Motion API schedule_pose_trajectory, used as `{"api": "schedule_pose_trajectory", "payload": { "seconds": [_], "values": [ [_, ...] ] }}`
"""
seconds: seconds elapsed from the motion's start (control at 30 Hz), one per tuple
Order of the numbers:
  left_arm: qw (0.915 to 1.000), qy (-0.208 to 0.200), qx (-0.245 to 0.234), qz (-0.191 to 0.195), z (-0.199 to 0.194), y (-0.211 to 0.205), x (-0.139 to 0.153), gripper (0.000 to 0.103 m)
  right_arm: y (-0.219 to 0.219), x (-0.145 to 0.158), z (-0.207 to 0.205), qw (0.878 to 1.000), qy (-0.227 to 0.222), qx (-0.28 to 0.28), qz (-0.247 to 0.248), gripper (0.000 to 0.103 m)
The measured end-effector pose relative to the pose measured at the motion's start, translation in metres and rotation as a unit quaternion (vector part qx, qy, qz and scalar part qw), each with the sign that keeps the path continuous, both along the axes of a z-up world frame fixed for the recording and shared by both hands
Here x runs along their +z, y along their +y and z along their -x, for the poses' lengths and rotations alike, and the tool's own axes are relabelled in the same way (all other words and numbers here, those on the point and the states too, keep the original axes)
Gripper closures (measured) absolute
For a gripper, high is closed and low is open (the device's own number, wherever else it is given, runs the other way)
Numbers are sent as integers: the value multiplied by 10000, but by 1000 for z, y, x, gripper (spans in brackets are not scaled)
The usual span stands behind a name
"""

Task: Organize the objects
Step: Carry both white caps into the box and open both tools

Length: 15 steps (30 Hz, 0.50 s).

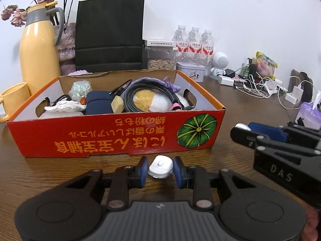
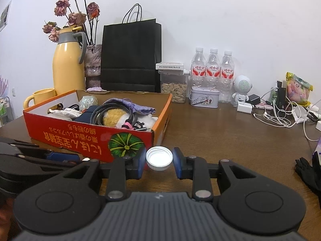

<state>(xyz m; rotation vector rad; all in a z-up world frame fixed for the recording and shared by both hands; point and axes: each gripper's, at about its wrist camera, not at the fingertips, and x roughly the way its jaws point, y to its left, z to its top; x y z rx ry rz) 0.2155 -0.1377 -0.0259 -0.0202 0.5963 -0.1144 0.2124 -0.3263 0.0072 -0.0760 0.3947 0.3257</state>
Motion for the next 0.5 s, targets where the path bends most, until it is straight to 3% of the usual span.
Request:
{"api": "schedule_pose_trajectory", "payload": {
  "seconds": [0.5],
  "values": [
    [9989, -371, 277, 76, 29, 53, 20, 77, 46, 10, 24, 9996, -75, 233, -137, 74]
  ]
}}
